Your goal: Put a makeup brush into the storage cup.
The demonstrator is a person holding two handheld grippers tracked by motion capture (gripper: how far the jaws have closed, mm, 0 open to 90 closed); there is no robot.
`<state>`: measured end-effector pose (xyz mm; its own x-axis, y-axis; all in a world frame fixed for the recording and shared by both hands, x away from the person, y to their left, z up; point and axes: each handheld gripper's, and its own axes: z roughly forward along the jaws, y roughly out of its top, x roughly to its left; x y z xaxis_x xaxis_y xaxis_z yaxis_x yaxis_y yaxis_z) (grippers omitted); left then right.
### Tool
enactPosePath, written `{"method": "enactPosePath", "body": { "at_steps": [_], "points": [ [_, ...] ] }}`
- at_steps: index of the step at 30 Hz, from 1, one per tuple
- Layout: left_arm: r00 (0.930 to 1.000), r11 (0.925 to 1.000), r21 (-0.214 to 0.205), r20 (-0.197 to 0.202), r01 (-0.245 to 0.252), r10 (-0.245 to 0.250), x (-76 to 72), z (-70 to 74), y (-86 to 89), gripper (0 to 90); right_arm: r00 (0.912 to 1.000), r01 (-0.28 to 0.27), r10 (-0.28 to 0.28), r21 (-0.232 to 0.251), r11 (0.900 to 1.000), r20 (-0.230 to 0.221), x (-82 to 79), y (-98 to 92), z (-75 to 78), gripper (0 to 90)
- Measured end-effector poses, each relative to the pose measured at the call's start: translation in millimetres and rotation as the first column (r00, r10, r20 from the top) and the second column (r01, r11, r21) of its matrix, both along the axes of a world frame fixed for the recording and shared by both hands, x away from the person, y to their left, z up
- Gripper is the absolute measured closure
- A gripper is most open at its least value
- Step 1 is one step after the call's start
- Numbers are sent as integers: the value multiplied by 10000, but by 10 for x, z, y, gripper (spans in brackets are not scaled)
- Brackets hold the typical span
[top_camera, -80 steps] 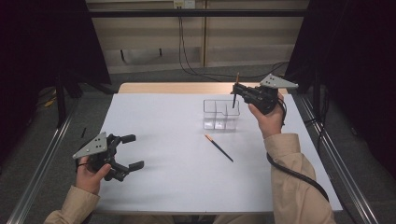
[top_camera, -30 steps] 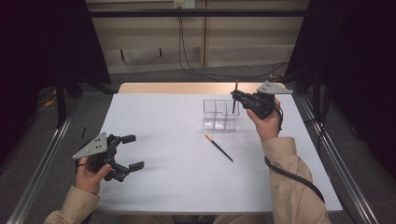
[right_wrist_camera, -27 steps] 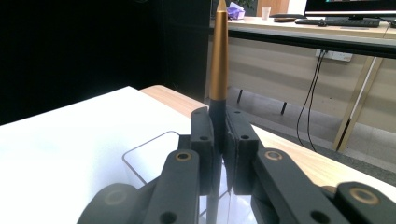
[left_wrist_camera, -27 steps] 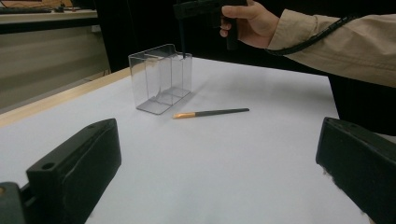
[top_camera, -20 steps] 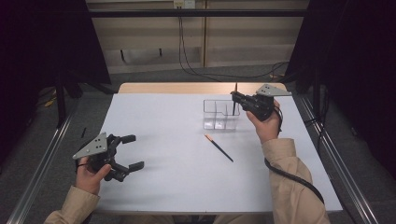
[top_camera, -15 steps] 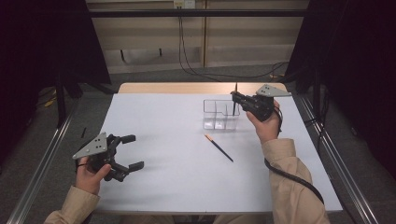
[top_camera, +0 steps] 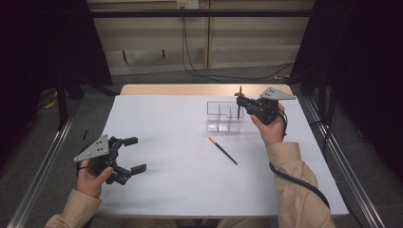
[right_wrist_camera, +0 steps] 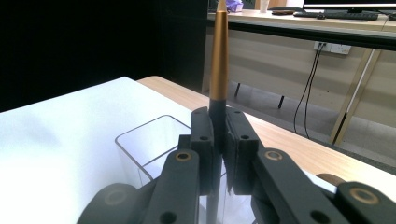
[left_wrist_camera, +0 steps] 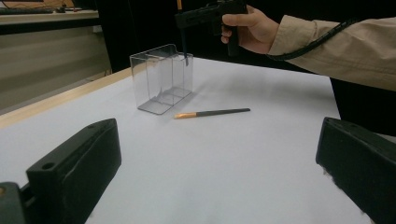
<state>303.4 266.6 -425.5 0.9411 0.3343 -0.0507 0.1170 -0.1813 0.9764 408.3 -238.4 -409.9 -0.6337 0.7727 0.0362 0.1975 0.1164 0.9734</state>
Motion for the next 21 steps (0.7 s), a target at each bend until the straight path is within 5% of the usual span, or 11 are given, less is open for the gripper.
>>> {"method": "enactPosePath", "body": {
  "at_steps": [21],
  "points": [
    [10000,10000,18,7,13,-13,4,-4,0,0,10000,77,-76,71,9999,-58,-9,-32,-72,831]
  ]
}}
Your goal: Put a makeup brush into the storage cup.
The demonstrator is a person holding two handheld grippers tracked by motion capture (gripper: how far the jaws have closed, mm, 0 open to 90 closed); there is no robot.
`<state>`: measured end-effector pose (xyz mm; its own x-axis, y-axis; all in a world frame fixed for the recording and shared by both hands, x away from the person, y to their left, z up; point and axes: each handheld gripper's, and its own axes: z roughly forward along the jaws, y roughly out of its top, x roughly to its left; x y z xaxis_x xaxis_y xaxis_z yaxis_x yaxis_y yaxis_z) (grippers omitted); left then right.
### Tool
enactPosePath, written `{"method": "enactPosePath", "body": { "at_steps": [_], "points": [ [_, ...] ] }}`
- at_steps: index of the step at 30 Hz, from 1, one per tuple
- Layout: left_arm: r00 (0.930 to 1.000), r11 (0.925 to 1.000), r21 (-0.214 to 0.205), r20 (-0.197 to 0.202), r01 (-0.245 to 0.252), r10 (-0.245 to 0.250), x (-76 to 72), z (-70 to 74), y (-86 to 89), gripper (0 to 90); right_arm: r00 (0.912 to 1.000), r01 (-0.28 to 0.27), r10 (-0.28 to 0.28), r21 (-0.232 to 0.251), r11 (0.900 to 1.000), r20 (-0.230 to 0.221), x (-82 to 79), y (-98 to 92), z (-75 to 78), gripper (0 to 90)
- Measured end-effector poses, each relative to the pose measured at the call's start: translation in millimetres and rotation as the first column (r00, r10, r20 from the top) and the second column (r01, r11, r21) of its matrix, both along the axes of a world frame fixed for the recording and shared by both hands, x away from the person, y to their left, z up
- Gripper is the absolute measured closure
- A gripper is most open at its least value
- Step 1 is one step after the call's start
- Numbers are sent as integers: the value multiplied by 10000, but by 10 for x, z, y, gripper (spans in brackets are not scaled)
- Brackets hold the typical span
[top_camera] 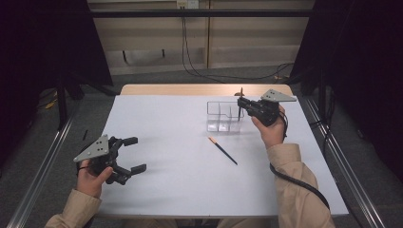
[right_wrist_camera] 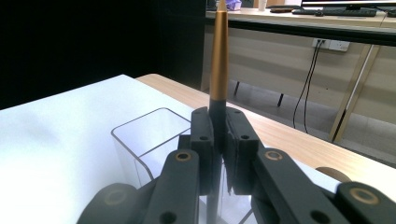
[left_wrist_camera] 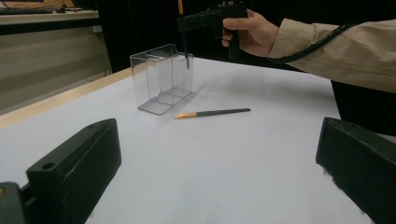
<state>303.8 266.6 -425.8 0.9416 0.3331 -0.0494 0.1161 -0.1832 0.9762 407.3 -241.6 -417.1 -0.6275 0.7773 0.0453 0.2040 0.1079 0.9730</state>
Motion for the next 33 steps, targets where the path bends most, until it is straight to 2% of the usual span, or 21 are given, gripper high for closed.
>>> {"method": "enactPosePath", "body": {
  "at_steps": [7,9,12,15,17,23,29,33],
  "points": [
    [10000,10000,20,-2,-12,12,1,-3,-3,0,9999,-107,107,67,9999,-36,-9,-2,3,813],
    [10000,10000,25,9,-27,27,1,-2,-1,0,10000,-11,12,174,9998,-78,-14,-1,4,723],
    [10000,10000,21,8,-27,27,1,-2,-1,0,9995,151,-139,437,9989,-267,-19,-10,10,532],
    [10000,10000,34,-3,-30,30,1,-4,-5,0,9994,241,-227,559,9981,-253,-33,-18,15,411],
    [10000,10000,34,-4,-19,19,2,-6,-7,0,9992,358,-350,404,9985,-211,-48,-16,21,342],
    [10000,10000,50,-17,-25,25,7,-11,-11,0,9990,411,-404,377,9984,-204,-91,-6,39,199],
    [10000,10000,18,11,-65,65,9,-6,2,0,9987,412,-395,516,9978,-334,-132,-2,43,108],
    [9999,9999,23,6,-102,102,2,-7,12,0,9989,404,-393,478,9980,-248,-170,-10,51,80]
  ]
}}
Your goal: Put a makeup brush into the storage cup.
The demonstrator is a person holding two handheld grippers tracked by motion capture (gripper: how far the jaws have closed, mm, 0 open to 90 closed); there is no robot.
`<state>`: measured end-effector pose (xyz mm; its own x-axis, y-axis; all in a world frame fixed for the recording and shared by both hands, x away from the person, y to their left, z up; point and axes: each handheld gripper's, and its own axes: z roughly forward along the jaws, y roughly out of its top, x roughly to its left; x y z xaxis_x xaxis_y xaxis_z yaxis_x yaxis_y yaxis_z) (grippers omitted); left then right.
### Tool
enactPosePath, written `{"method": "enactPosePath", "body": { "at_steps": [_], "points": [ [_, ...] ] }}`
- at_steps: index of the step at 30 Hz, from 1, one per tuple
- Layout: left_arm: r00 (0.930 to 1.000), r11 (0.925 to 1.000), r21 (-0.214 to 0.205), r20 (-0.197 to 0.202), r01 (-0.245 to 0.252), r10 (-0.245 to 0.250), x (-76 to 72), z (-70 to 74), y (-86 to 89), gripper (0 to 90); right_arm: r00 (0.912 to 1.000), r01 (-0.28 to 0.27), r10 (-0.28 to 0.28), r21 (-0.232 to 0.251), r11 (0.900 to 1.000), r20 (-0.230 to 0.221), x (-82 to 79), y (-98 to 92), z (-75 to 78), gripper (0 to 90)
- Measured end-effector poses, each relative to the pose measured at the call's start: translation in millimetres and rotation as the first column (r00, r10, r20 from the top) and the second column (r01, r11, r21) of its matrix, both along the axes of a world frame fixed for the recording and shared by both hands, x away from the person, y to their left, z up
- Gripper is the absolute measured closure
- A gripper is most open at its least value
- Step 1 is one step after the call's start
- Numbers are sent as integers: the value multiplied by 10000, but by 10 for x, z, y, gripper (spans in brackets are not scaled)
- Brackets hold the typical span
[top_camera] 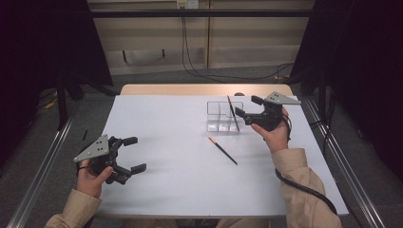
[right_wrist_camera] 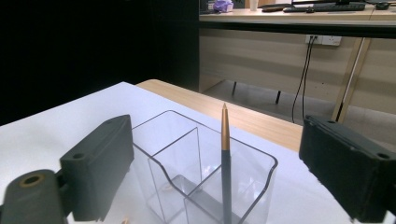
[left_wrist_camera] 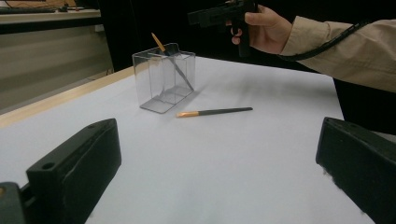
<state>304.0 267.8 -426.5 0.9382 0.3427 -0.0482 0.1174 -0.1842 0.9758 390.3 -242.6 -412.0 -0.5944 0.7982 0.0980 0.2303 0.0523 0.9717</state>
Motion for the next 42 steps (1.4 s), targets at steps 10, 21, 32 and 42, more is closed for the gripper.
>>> {"method": "enactPosePath", "body": {
  "at_steps": [10,21,32,42],
  "points": [
    [10000,10000,5,3,-23,23,-7,-6,10,0,9997,-238,239,-101,9997,41,-125,-9,-2,56],
    [10000,10000,-10,3,-21,21,0,-4,5,0,9988,-478,480,-312,9984,85,-265,-15,20,35],
    [10000,10000,-38,15,-12,12,13,-4,2,0,9982,-591,593,-293,9978,63,-406,-52,38,32],
    [10000,10000,-42,20,-14,14,8,-4,-3,0,9980,-634,635,-368,9973,16,-578,-110,17,28]
  ]
}}
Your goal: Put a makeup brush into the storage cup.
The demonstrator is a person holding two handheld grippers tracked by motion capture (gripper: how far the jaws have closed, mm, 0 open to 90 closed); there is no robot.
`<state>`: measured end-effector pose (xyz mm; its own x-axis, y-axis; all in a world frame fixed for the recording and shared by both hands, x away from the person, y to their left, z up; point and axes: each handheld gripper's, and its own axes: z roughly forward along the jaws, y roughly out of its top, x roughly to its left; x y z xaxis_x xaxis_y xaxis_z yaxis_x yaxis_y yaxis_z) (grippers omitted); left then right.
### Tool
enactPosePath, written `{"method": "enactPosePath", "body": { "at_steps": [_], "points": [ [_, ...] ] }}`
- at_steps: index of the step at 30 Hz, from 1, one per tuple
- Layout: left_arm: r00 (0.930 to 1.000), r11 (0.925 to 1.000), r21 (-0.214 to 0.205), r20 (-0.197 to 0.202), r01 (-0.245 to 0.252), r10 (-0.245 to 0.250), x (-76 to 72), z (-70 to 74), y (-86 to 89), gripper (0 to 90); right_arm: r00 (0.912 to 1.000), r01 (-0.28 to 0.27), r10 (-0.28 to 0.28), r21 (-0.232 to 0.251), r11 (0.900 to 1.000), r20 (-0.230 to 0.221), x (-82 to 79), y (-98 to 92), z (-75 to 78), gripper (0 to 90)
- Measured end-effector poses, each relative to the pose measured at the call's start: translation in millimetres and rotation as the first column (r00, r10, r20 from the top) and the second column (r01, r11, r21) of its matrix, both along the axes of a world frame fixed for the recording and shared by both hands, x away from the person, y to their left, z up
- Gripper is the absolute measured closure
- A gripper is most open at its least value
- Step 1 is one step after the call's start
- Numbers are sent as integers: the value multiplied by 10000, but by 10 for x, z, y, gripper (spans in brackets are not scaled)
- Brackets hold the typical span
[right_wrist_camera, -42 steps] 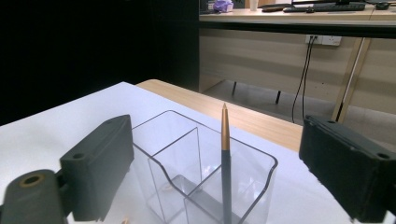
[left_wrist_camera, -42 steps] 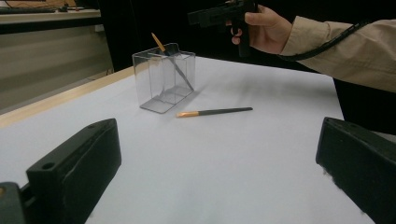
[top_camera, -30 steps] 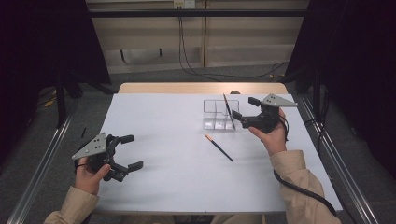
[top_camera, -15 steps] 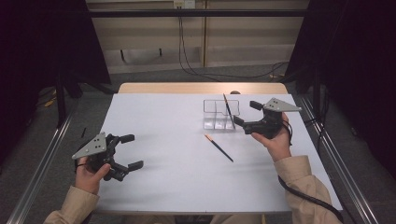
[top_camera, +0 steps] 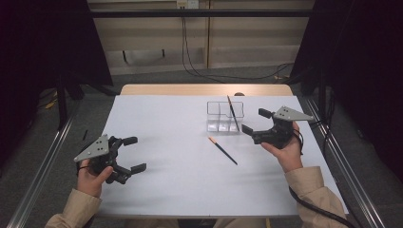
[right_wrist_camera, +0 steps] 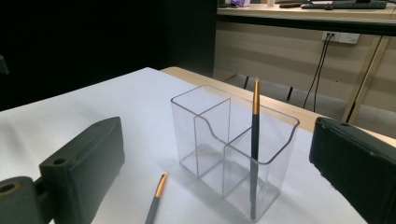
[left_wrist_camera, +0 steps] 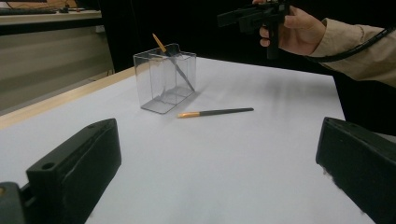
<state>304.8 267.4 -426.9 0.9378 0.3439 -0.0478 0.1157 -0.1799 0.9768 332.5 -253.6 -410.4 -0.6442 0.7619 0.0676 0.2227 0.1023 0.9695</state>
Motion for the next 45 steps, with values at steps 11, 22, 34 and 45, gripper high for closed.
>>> {"method": "enactPosePath", "body": {
  "at_steps": [11,22,34,45],
  "points": [
    [10000,10000,25,51,-7,7,1,11,-10,0,9999,-115,113,-148,9998,-123,-169,-71,-53,28],
    [10000,10000,53,38,-6,6,8,12,-16,0,9997,23,-25,-67,10000,-244,-299,-186,-127,30],
    [10000,10000,33,47,-30,30,15,10,-5,0,9998,23,-26,-157,9999,-202,-413,-231,-154,31],
    [10000,10000,-5,63,-46,46,18,12,-1,0,9994,-18,8,-275,9996,-344,-484,-240,-210,31]
  ]
}}
